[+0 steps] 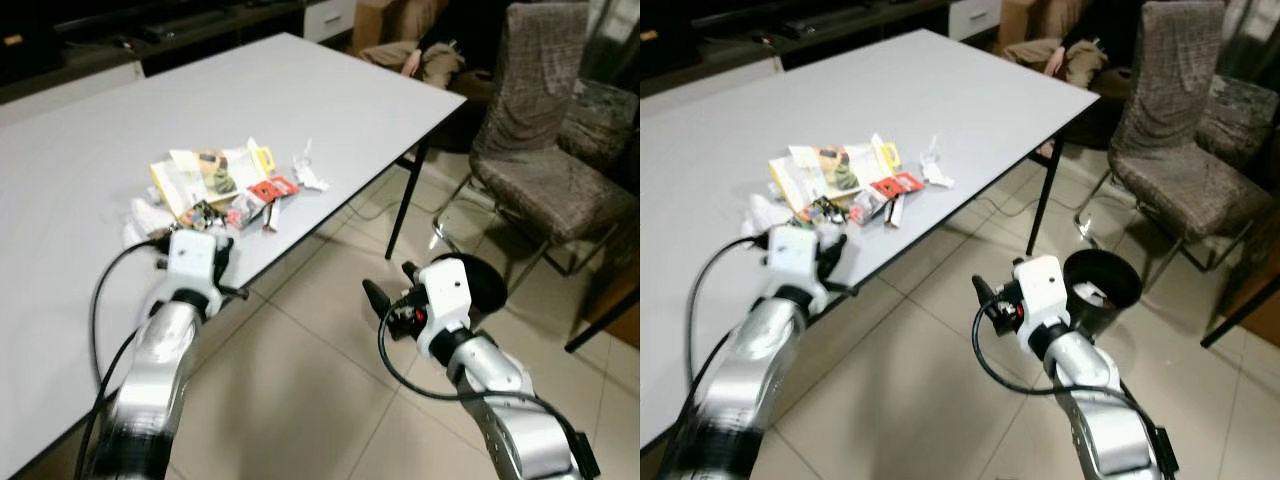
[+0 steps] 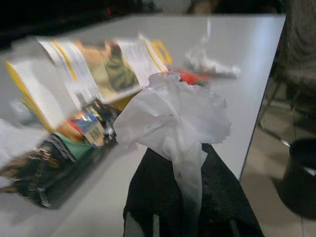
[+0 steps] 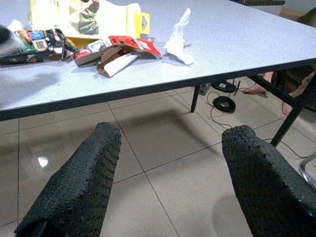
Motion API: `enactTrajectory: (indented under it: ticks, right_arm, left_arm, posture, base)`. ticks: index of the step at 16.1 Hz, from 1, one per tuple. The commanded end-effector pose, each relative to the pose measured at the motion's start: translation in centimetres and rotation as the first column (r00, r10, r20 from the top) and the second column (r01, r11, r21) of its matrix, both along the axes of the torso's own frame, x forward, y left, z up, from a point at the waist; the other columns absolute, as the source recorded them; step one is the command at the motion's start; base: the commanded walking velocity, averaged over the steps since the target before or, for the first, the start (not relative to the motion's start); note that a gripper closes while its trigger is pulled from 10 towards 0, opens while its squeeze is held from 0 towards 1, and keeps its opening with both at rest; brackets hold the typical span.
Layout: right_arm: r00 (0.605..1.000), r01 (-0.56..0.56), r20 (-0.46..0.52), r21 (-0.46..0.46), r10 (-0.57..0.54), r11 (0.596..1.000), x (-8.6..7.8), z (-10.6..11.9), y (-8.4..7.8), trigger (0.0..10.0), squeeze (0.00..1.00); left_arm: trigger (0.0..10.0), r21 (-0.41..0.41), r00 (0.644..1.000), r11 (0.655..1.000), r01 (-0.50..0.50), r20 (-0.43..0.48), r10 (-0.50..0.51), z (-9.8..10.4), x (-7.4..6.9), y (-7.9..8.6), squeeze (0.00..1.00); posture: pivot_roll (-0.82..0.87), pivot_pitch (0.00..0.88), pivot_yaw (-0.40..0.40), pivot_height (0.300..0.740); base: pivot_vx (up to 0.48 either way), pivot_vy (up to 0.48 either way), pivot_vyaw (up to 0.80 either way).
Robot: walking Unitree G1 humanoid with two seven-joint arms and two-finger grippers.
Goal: Picking trash to rubbish bin
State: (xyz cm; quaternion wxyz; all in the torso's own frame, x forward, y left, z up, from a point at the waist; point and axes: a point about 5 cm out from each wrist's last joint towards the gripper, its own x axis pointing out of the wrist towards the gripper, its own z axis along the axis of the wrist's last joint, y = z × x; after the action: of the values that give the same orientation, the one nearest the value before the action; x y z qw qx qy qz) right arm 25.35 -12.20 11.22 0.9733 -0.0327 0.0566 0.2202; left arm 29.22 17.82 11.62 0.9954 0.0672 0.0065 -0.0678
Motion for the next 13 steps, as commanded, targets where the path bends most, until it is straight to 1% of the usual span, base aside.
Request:
enactTrajectory:
  ticks: [1,2,4,6,9,13]
  right_arm:
    - [1.000,0.013,0.007,-0.006,-0.013,1.000,-0.1,0.0,0.0,10.0,0.00]
    - [1.000,0.009,0.003,0.002,-0.009,1.000,-0.2,0.0,0.2,10.0,0.00]
    - [1.000,0.002,-0.001,0.001,-0.002,1.000,-0.2,-0.2,0.5,10.0,0.00]
    - [1.000,0.012,-0.011,-0.008,-0.012,1.000,-0.1,-0.6,0.7,10.0,0.00]
    - [0.999,0.044,-0.026,-0.022,-0.044,0.999,0.0,-1.0,0.3,10.0,0.00]
    - [0.999,0.034,-0.025,-0.030,-0.034,0.999,-0.2,-1.1,0.5,10.0,0.00]
  left_arm:
    - [10.0,-0.003,1.000,1.000,0.011,0.011,-0.011,0.8,-0.6,-0.7,0.00]
    - [10.0,0.011,1.000,1.000,0.016,0.010,-0.016,0.8,-0.9,-0.9,0.00]
    - [10.0,-0.001,1.000,1.000,0.006,0.006,-0.006,0.9,-1.1,-1.0,0.00]
    - [10.0,0.016,1.000,1.000,0.004,-0.010,-0.004,1.0,-1.2,-1.3,0.00]
    - [10.0,0.023,1.000,1.000,0.000,-0.025,0.000,1.1,-1.2,-1.5,0.00]
    - [10.0,0.030,0.999,0.999,0.014,-0.042,-0.012,1.0,-1.3,-1.9,0.00]
  posture:
    - [-0.12,0.000,-0.018,0.740]
    - [-0.12,0.000,-0.018,0.740]
    - [-0.12,0.000,-0.027,0.740]
    - [-0.11,0.000,-0.034,0.740]
    - [-0.11,0.000,-0.035,0.740]
    - [-0.12,0.000,-0.032,0.740]
  base:
    - [0.000,0.000,0.00]
    - [0.000,0.000,0.00]
    - [0.000,0.000,0.00]
    - [0.000,0.249,0.00]
    - [0.000,0.301,0.00]
    - [0.000,0.325,0.00]
